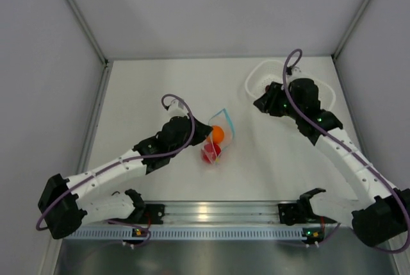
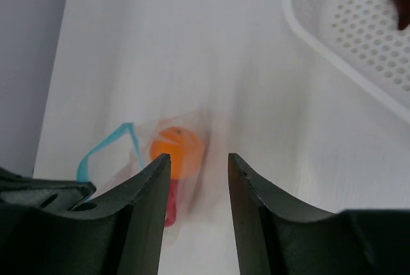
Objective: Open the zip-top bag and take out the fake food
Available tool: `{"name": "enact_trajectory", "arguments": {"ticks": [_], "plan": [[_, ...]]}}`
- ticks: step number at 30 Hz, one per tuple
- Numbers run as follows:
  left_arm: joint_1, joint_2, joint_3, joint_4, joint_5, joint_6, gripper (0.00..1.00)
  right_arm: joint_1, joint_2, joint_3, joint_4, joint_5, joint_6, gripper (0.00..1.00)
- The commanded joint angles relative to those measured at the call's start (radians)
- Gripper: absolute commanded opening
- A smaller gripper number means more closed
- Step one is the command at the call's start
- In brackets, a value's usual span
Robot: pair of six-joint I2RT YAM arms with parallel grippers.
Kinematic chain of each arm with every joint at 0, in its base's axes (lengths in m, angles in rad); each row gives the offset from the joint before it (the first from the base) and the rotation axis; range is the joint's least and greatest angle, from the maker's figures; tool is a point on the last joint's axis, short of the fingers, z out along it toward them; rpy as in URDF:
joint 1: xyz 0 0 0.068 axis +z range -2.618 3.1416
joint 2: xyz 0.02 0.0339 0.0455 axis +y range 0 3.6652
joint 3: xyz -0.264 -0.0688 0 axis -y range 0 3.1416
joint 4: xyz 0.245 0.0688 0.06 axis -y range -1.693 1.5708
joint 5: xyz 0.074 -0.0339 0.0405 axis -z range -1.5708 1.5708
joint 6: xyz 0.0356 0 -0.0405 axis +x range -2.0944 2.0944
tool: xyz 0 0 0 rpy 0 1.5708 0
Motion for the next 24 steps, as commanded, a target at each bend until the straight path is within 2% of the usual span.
{"name": "enact_trajectory", "arguments": {"ticks": [1, 4, 11, 24], "plan": [[-0.001, 0.010, 0.048, 0.028, 0.001, -0.017, 0.00, 0.105, -0.031, -0.022, 0.081, -0.037, 0.065, 0.41], [-0.002, 0.022, 0.045, 0.036, -0.001, -0.029, 0.00, 0.245, -0.037, -0.042, 0.106, 0.030, 0.101, 0.40], [-0.004, 0.050, 0.046, 0.051, 0.004, -0.051, 0.00, 0.435, 0.043, -0.041, 0.178, 0.156, 0.158, 0.35], [-0.013, 0.031, 0.016, 0.051, -0.041, -0.141, 0.00, 0.538, 0.190, -0.039, 0.265, 0.354, 0.292, 0.29]]}}
